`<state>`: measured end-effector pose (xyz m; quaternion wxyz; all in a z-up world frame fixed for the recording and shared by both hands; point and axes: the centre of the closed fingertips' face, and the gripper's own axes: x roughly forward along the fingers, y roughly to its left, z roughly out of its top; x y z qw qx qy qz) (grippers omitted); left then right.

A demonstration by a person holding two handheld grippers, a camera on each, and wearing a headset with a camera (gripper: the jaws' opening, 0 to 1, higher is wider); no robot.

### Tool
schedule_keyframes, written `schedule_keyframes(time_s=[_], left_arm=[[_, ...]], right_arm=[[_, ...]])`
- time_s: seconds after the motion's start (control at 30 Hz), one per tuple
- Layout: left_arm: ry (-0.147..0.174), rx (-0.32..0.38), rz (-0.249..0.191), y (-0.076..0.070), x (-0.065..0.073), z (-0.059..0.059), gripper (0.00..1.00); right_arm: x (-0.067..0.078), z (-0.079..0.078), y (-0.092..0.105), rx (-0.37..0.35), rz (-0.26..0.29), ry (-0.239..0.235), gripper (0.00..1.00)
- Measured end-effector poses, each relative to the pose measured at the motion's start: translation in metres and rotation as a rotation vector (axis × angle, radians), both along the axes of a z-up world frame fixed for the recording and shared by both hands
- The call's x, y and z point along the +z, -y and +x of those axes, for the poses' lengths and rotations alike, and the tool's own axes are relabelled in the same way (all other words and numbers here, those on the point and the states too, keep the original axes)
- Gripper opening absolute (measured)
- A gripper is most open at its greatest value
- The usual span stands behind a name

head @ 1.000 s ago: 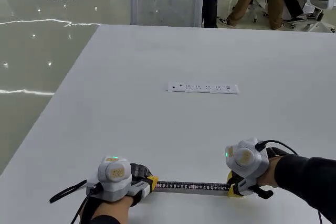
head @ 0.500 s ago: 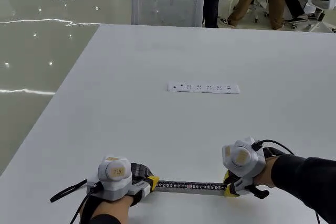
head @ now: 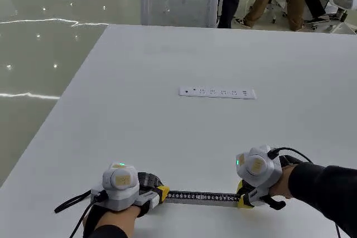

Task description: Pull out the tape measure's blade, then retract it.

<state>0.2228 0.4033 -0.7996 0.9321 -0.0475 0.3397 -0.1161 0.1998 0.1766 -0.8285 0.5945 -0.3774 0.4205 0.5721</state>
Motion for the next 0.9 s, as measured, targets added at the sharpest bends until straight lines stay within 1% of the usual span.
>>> schedule_keyframes(time_s=[0.13, 0.77, 0.9], left_arm=[[0.003, -0.001, 0.0, 0.0, 0.0, 0.0, 0.62], [0.0, 0.002, -0.014, -0.001, 0.0, 0.001, 0.62], [0.001, 0.002, -0.014, -0.001, 0.0, 0.001, 0.62]], right_arm=[[0.0, 0.0, -0.003, 0.006, -0.006, 0.001, 0.13], [0.0, 0.0, -0.029, -0.009, 0.038, -0.003, 0.13], [0.0, 0.0, -0.031, -0.008, 0.041, -0.002, 0.13]])
